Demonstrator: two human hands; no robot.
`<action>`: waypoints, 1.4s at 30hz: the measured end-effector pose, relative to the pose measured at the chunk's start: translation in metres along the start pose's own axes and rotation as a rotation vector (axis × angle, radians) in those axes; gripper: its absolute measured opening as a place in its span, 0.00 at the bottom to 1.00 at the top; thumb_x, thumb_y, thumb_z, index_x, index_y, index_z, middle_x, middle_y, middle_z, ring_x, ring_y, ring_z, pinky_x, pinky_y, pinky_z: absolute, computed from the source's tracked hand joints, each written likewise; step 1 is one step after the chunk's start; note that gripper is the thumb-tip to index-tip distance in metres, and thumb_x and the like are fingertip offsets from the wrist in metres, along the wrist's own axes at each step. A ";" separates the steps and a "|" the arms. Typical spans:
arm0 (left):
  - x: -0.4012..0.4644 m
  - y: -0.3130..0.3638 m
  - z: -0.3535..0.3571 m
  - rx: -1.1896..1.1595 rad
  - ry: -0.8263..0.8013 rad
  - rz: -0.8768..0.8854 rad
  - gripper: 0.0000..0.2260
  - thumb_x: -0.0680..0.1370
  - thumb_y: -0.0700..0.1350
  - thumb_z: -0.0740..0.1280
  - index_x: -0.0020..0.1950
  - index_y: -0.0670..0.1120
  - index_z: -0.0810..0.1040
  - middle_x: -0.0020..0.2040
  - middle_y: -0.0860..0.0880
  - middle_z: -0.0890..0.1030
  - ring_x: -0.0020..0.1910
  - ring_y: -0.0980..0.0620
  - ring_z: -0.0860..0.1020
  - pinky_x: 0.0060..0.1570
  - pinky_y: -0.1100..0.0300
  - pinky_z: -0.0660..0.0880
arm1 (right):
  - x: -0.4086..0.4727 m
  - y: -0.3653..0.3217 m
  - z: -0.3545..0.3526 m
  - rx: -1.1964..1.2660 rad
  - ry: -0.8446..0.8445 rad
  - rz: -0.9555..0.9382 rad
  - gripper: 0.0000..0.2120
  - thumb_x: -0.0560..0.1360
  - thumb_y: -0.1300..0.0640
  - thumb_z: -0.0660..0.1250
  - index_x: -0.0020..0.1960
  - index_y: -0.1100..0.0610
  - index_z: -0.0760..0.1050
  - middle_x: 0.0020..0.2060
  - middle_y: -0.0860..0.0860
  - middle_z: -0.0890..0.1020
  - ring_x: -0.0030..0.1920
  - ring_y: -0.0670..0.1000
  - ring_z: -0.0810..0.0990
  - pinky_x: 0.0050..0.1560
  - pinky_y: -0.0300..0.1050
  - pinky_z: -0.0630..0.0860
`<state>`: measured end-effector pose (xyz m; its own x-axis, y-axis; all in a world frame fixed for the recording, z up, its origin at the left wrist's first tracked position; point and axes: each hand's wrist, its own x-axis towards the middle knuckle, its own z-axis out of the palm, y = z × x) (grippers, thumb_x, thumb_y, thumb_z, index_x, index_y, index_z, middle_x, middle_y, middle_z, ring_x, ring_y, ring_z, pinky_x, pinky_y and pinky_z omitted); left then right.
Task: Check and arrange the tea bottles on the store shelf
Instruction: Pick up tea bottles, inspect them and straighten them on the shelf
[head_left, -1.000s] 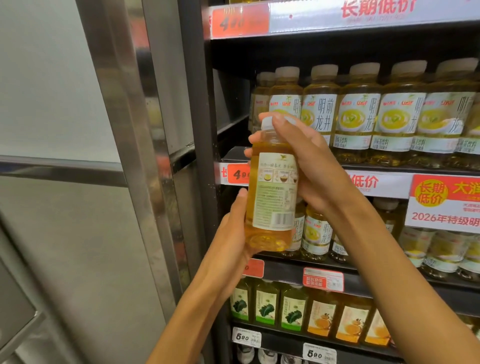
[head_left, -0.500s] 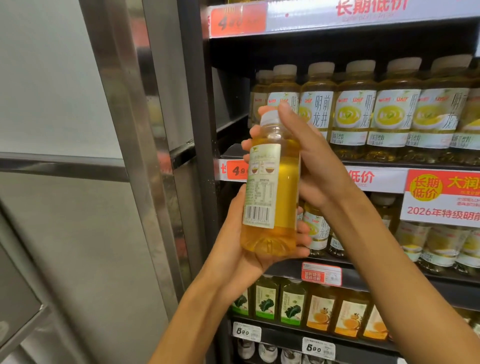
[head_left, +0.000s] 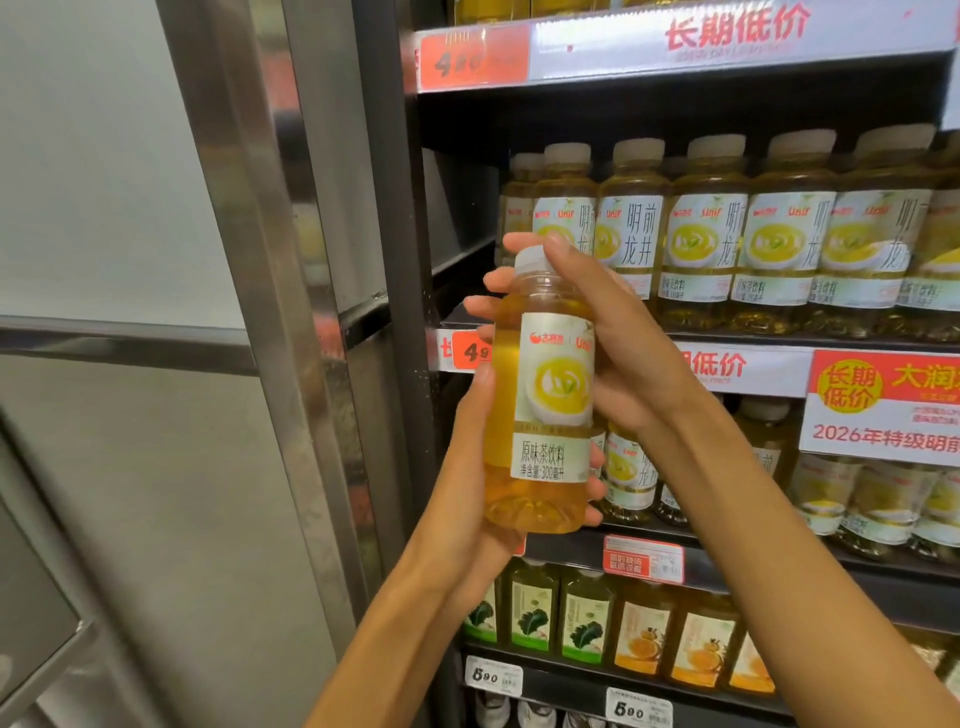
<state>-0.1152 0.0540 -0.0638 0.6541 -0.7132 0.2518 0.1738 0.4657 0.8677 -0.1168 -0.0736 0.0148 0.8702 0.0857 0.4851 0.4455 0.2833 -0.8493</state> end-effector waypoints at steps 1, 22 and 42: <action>0.000 -0.001 -0.001 -0.013 -0.004 -0.007 0.32 0.76 0.67 0.55 0.60 0.42 0.79 0.46 0.39 0.81 0.40 0.46 0.81 0.40 0.54 0.80 | 0.000 0.000 0.000 -0.021 0.003 -0.005 0.11 0.77 0.51 0.60 0.56 0.55 0.75 0.43 0.51 0.84 0.49 0.54 0.83 0.49 0.48 0.81; -0.018 0.020 0.012 -0.392 -0.133 -0.170 0.28 0.76 0.55 0.62 0.68 0.36 0.71 0.58 0.33 0.78 0.53 0.38 0.81 0.52 0.45 0.79 | 0.007 0.009 -0.012 0.202 0.140 0.348 0.13 0.78 0.49 0.62 0.48 0.59 0.77 0.42 0.57 0.82 0.46 0.55 0.81 0.49 0.49 0.80; -0.011 0.013 0.003 -0.115 0.000 -0.035 0.18 0.66 0.47 0.76 0.54 0.46 0.84 0.52 0.40 0.83 0.47 0.45 0.83 0.46 0.55 0.80 | 0.002 -0.003 -0.001 -0.023 0.093 0.191 0.17 0.78 0.50 0.61 0.62 0.58 0.74 0.54 0.56 0.83 0.55 0.54 0.82 0.49 0.47 0.81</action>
<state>-0.1226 0.0666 -0.0542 0.6462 -0.7302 0.2217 0.2801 0.4971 0.8212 -0.1165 -0.0757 0.0179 0.9546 0.0465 0.2942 0.2742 0.2484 -0.9290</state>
